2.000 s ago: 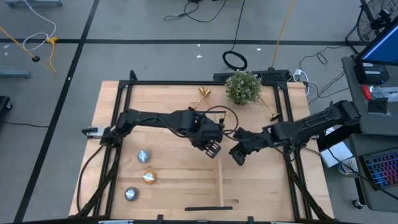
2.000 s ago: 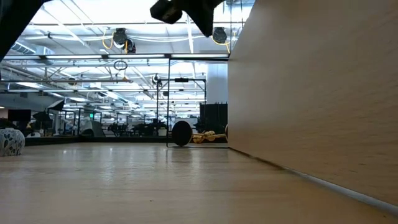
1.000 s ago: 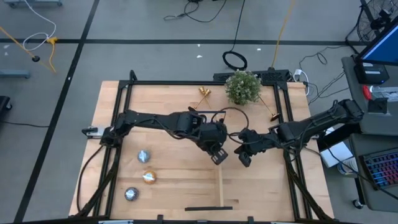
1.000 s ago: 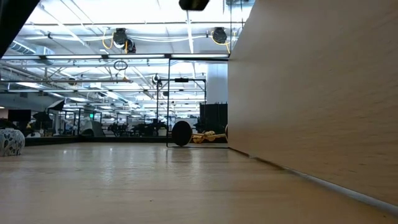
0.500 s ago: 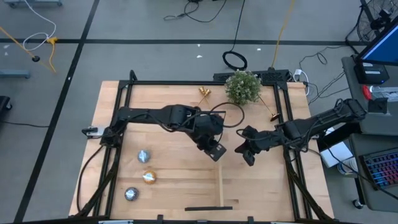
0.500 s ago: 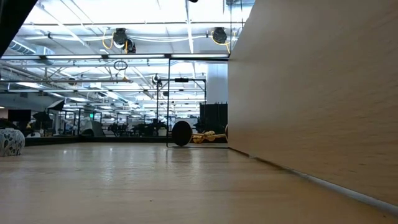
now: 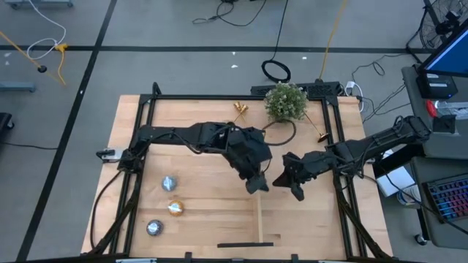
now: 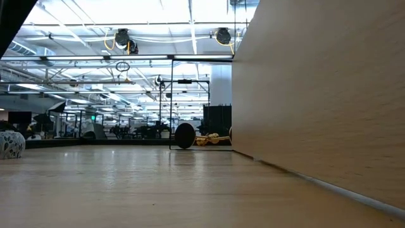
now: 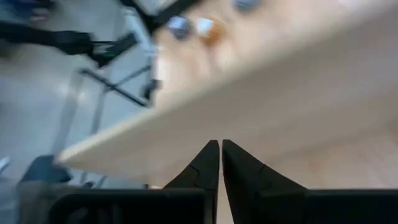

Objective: Pick & Place candle stick holders
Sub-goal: Prepare the shelf

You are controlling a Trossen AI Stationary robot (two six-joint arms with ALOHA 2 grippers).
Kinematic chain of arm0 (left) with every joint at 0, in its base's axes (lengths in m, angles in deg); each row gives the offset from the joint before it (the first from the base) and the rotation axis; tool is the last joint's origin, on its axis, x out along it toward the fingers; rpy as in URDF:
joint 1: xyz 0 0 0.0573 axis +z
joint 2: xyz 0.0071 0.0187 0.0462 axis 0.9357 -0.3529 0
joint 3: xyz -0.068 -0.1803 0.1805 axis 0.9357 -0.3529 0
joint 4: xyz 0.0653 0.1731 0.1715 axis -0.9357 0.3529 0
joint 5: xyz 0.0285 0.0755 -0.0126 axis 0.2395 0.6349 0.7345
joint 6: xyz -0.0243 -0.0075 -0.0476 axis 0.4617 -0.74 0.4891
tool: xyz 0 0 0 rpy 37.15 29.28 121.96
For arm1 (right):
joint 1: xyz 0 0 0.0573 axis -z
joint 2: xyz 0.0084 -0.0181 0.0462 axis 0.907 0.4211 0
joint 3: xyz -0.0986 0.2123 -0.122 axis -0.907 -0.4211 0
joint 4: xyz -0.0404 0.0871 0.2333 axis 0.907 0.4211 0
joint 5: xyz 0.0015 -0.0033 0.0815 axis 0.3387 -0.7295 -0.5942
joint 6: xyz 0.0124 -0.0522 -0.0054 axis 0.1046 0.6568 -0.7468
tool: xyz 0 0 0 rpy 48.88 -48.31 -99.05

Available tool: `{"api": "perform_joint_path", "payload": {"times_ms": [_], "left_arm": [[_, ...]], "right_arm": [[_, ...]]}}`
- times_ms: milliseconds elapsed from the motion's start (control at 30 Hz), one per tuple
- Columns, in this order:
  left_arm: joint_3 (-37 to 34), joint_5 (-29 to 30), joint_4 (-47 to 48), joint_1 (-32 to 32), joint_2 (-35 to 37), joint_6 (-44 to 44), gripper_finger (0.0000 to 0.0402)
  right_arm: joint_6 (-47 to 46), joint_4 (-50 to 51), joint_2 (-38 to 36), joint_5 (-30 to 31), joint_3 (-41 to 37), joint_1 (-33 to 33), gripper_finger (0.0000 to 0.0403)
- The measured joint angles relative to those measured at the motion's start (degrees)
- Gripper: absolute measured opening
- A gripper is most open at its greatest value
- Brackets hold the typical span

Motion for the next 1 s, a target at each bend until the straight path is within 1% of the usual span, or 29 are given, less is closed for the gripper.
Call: {"api": "perform_joint_path", "payload": {"times_ms": [167, 233, 300, 400, 467, 533, 633, 700, 733, 867, 933, 1000], "left_arm": [[0.0, -4.93, -0.81, -1.76, 0.0, -0.32, 0.0078], [0.0, -6.2, -0.66, -2.29, 0.05, -0.17, 0.0078], [-0.02, -6.25, 0.37, -2.93, 0.73, 0.03, 0.0079], [-0.02, -4.48, 3.39, -4.02, 2.6, -1.38, 0.0079], [0.0, -0.58, 8.05, -4.93, 4.21, -3.1, 0.0079], [-0.02, 5.46, 14.68, -6.04, 6.66, -4.12, 0.0079], [0.0, 17.42, 24.67, -7.62, 10.43, -3.95, 0.0079], [0.0, 25.96, 30.83, -9.04, 12.67, -2.54, 0.0079], [0.0, 29.15, 32.61, -9.58, 13.62, -1.62, 0.0079], [0.0, 37.7, 38.02, -12.3, 17.21, 0.75, 0.0079], [0.04, 40.82, 38.83, -13.77, 18.56, 0.99, 0.0079], [0.02, 43.23, 39.86, -15.44, 19.4, 0.77, 0.0079]], "right_arm": [[7.27, -8.81, 0.0, -5.78, 0.0, 0.01, 0.0045], [8.52, -12.06, 0.0, -7.42, 0.0, 0.01, 0.0055], [8.7, -15.25, 0.0, -9.1, 0.0, 0.16, 0.0064], [9.73, -18.72, 0.0, -9.16, 0.02, 0.74, 0.0073], [10.98, -18.82, 0.01, -8.93, 0.37, 1.46, 0.0075], [11.85, -17.52, 0.1, -8.94, 1.24, 2.59, 0.0075], [15.04, -16.02, 1.15, -8.94, 3.78, 4.31, 0.0079], [17.49, -13.23, 2.13, -8.9, 6.48, 5.17, 0.0088], [18.38, -11.59, 2.88, -8.63, 8.2, 5.78, 0.0096], [17.94, -0.11, 7.17, -4.47, 15.76, 8.76, 0.0136], [15.17, 5.49, 9.89, -2.58, 19.22, 10.11, 0.0159], [9.85, 9.99, 12.54, -2.67, 23.08, 11.74, 0.0177]]}}
